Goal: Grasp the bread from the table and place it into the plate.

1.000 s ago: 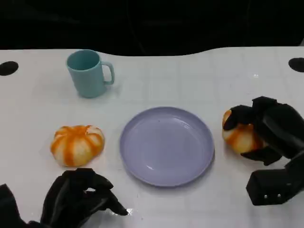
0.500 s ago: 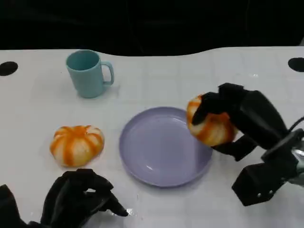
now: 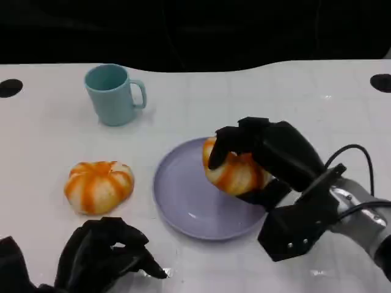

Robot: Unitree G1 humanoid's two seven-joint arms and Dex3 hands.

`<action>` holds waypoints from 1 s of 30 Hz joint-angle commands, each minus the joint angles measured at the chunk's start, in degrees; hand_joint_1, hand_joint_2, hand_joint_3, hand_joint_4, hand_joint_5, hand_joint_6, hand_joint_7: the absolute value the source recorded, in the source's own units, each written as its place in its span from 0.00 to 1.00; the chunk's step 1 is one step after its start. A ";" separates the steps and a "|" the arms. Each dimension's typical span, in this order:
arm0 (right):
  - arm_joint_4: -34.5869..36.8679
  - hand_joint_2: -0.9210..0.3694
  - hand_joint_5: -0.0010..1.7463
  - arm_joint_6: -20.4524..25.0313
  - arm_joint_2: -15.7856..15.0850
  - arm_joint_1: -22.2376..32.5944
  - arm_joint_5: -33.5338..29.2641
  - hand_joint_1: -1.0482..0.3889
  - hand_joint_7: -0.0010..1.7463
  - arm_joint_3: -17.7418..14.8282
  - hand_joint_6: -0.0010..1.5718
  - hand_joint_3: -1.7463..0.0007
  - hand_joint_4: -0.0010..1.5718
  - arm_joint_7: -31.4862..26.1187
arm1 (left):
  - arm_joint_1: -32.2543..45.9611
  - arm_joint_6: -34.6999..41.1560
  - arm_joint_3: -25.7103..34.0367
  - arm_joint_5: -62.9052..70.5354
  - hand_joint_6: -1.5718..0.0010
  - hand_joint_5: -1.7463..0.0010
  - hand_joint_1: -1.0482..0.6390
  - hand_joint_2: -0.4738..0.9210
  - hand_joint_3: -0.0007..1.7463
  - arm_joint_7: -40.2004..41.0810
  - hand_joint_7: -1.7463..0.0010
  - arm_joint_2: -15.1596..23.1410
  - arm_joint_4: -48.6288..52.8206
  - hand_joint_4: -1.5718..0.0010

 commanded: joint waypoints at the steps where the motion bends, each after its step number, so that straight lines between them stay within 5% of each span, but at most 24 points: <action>1: 3.80 0.56 1.00 0.26 0.99 -2.44 -1.35 0.79 0.93 0.77 0.54 0.22 0.65 -2.47 | 0.13 -0.57 0.26 0.28 0.00 0.70 0.01 0.74 0.00 0.60 0.86 0.45 -0.53 0.00; 4: 6.74 0.54 1.00 0.44 1.93 -3.54 -2.39 0.78 0.95 1.54 0.52 0.23 0.64 -4.03 | 0.13 -0.49 0.29 0.29 0.00 0.70 0.01 0.74 0.00 0.49 0.86 0.46 -0.49 0.00; 7: 9.04 0.51 0.98 0.81 2.64 -4.33 -2.41 0.76 0.80 1.91 0.57 0.23 0.63 -4.01 | 0.20 -0.71 0.17 0.60 0.00 0.70 0.01 0.74 0.00 0.67 0.86 0.45 -0.63 0.00; 9: 10.05 0.47 0.86 1.38 2.86 -4.64 -2.00 0.73 0.58 1.96 0.59 0.30 0.60 -2.95 | 0.23 -0.72 0.14 0.70 0.00 0.70 0.00 0.75 0.00 0.76 0.86 0.45 -0.76 0.00; 13: 10.23 0.30 0.56 2.88 2.21 -5.02 -1.53 0.64 0.19 2.45 0.51 0.63 0.44 1.54 | 0.17 -0.78 0.17 0.68 0.00 0.70 0.00 0.75 0.00 0.78 0.86 0.40 -0.74 0.00; 17: 8.89 0.15 0.31 4.71 1.53 -4.74 -1.10 0.54 0.04 2.47 0.41 0.83 0.32 6.00 | 0.17 -0.81 0.13 0.75 0.00 0.70 0.00 0.75 0.00 0.76 0.86 0.45 -0.79 0.00; 21: 6.70 0.02 0.19 5.42 0.49 -3.81 -0.05 0.40 0.00 2.15 0.31 0.94 0.21 10.41 | 0.18 -1.02 0.17 0.65 0.00 0.70 0.00 0.75 0.00 0.60 0.86 0.43 -0.62 0.00; 30: -6.27 0.00 0.13 7.69 -3.13 1.51 6.49 0.29 0.00 -0.32 0.19 0.90 0.08 23.70 | 0.38 -0.92 0.04 0.73 0.00 0.70 0.00 0.75 0.00 0.68 0.86 0.52 -0.98 0.00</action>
